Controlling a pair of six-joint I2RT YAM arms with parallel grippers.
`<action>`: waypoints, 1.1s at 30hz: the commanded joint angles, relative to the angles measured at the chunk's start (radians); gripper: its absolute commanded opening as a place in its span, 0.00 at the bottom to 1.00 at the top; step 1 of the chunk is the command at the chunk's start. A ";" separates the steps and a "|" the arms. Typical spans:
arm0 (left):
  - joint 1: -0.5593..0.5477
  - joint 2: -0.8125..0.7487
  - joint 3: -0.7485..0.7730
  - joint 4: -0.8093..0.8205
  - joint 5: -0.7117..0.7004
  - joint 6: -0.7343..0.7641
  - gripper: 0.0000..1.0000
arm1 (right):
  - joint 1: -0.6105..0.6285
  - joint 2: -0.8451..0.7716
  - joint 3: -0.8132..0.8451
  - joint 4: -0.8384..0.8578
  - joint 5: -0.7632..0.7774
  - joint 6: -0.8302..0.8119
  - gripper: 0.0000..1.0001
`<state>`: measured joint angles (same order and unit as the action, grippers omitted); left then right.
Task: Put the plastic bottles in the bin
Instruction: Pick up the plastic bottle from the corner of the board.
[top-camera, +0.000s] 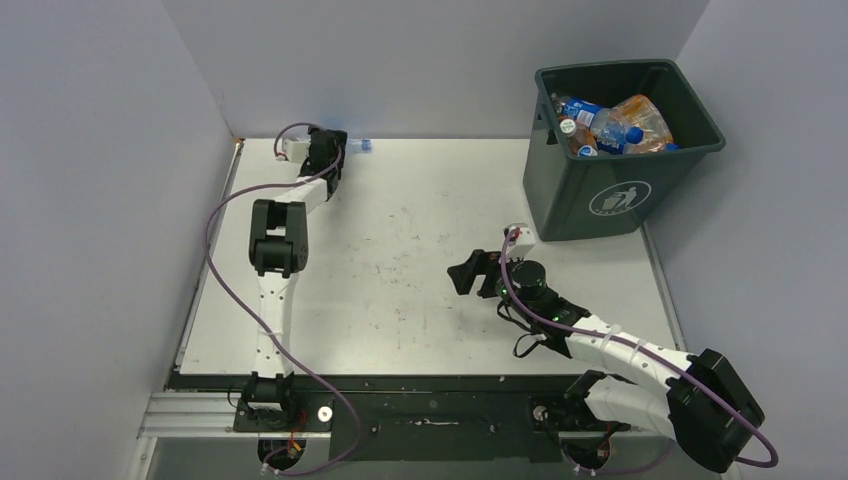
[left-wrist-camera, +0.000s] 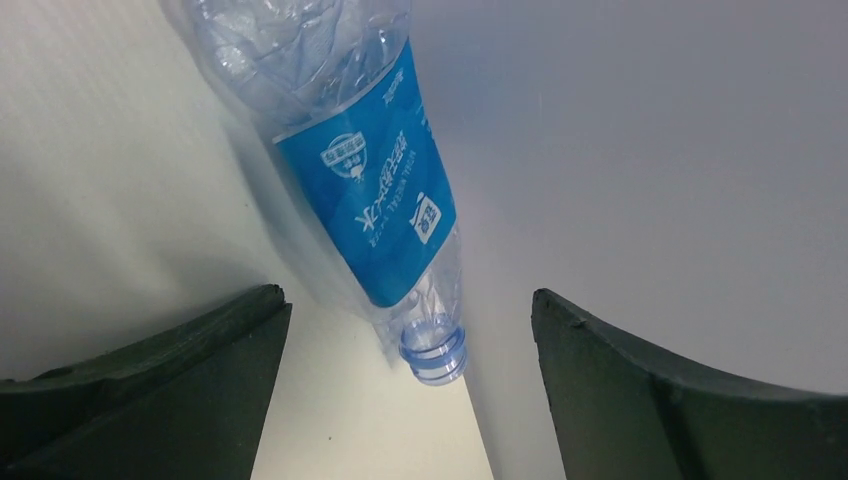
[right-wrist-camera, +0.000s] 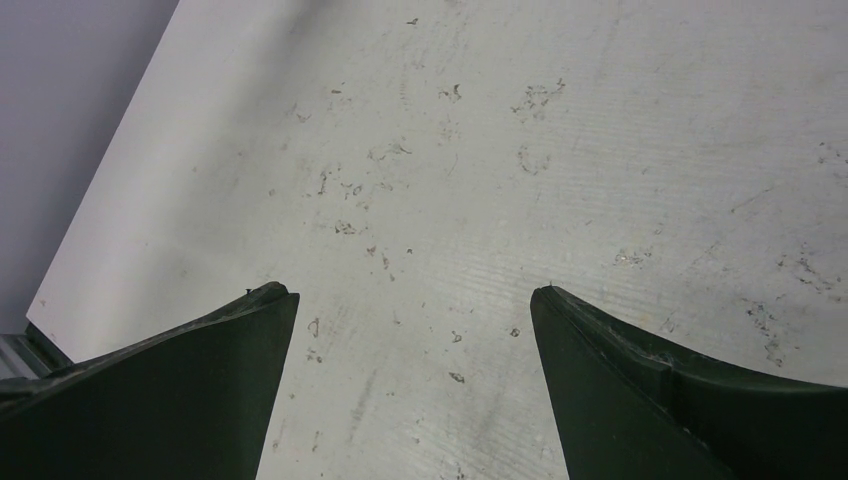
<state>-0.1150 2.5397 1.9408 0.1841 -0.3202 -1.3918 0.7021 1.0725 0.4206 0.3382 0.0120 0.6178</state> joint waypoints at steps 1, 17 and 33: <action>-0.002 0.085 0.145 -0.059 -0.068 -0.027 0.86 | 0.001 -0.031 0.035 0.010 0.048 -0.035 0.90; 0.000 0.130 0.139 0.055 -0.137 -0.031 0.21 | -0.021 0.008 0.027 0.025 0.043 -0.031 0.91; -0.073 -0.788 -1.057 0.750 -0.062 -0.167 0.00 | 0.022 0.014 0.151 0.057 -0.145 -0.018 1.00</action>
<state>-0.1383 2.0624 1.0763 0.6857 -0.4091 -1.5177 0.7029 1.0477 0.4728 0.3077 -0.0406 0.5945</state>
